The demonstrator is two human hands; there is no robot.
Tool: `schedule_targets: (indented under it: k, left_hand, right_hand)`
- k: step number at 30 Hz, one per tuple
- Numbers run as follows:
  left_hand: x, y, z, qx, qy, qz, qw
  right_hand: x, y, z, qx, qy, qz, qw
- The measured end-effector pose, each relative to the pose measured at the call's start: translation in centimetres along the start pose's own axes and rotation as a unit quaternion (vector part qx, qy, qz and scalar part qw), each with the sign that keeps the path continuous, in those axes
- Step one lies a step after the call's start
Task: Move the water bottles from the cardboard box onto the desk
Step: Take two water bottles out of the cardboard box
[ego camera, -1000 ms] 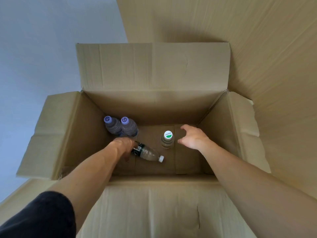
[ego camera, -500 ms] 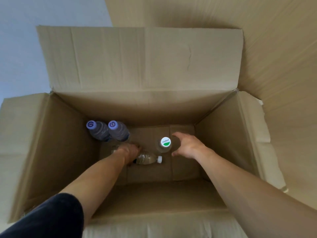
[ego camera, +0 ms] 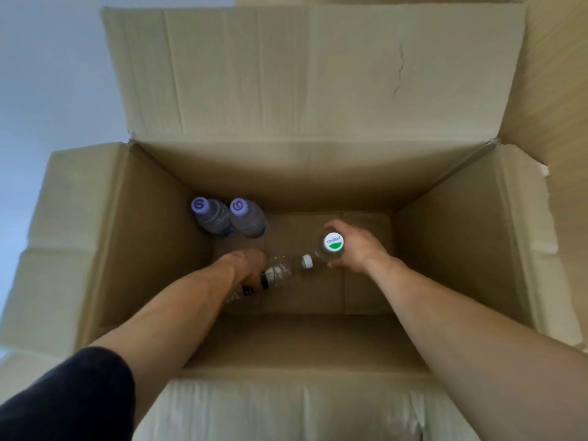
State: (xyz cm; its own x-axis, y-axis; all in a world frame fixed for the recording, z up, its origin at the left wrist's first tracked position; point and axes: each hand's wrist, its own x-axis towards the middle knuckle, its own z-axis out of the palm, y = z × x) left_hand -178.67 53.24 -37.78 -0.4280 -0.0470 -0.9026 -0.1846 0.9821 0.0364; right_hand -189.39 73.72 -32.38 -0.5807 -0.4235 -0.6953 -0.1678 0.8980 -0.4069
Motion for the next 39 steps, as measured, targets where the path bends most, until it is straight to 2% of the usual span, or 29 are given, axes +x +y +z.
schedule_targets:
  k: [9,15,19,24,27,31,35,39]
  left_hand:
    - [-2.9,-1.6,-1.2,-0.107,0.083,-0.011,0.991]
    - [-4.4,-1.2,-1.8,-0.238,0.136,0.023,0.962]
    - [-5.5,-0.1,-2.5,-0.336,0.160,0.058,0.926]
    - [-7.5,1.4,-3.2,-0.449,0.182,0.077,0.872]
    - [-9.3,2.2,-3.5,-0.530,0.189,0.092,0.821]
    - [-12.3,3.3,-3.9,-0.651,0.165,0.126,0.731]
    - [-15.1,4.3,-4.4,-0.705,0.131,0.155,0.679]
    - [-16.8,5.5,-4.6,-0.751,0.125,0.188,0.621]
  right_hand:
    - [0.3,0.7,0.8,0.051,0.017,0.010,0.999]
    - [0.4,1.4,0.9,0.070,0.035,-0.008,0.997]
    - [-0.2,2.1,0.5,0.109,0.020,-0.019,0.994]
    - [-2.0,2.2,-1.6,0.175,-0.010,-0.052,0.983]
    - [-3.7,1.9,-3.2,0.241,-0.022,-0.075,0.968]
    - [-6.3,2.0,-4.7,0.350,-0.025,-0.104,0.931]
    - [-8.6,1.8,-6.0,0.456,-0.017,-0.122,0.881]
    - [-10.7,0.6,-7.3,0.495,0.004,-0.140,0.857]
